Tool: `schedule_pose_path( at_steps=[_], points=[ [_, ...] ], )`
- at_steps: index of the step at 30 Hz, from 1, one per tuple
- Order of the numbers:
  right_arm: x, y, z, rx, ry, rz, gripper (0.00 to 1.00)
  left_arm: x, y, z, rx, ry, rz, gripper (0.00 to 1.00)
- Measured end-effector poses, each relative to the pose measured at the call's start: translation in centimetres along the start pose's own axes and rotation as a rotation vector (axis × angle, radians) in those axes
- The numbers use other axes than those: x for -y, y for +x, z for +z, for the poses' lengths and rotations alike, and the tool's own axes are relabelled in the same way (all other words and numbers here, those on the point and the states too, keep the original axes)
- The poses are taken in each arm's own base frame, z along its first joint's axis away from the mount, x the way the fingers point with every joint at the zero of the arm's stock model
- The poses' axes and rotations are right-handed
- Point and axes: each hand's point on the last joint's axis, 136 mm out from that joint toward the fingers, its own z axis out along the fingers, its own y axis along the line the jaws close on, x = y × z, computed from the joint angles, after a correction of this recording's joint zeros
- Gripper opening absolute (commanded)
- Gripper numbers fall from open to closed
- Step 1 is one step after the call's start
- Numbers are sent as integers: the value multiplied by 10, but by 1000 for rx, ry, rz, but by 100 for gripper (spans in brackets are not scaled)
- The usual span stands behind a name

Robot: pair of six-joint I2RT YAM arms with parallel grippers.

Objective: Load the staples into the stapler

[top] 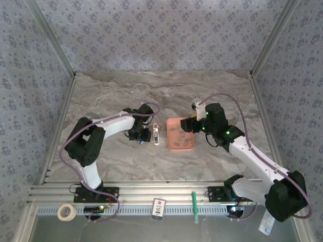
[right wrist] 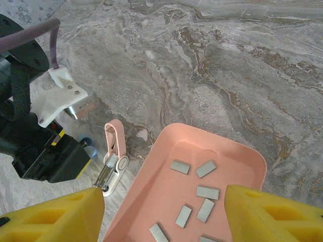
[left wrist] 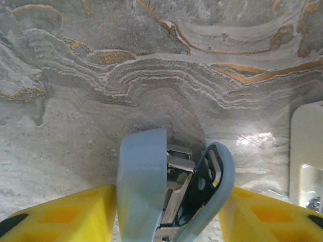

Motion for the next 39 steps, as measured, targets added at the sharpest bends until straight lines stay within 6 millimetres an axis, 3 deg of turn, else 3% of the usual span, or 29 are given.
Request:
schedule_pose_path(
  at_steps=[4,16,21,27,33,39],
  points=[
    [0,0,-1,0,0,-4,66,0,0,0,1,0,10,38],
    [-3,1,-1,-2,-10,-8,66,-2,-2,-10,31,0,27,33],
    [-14,3,3,-19,-53,-11,66,-5,-3,-39,119,20,50,32],
    [-38,5,21,-77,-142,3,66,-1,-12,-88,286,85,136,30],
    [-69,1,41,-112,-256,61,67,12,-16,-125,473,174,346,29],
    [-95,-2,49,-129,-358,126,69,28,-3,-147,632,244,651,29]
  ],
)
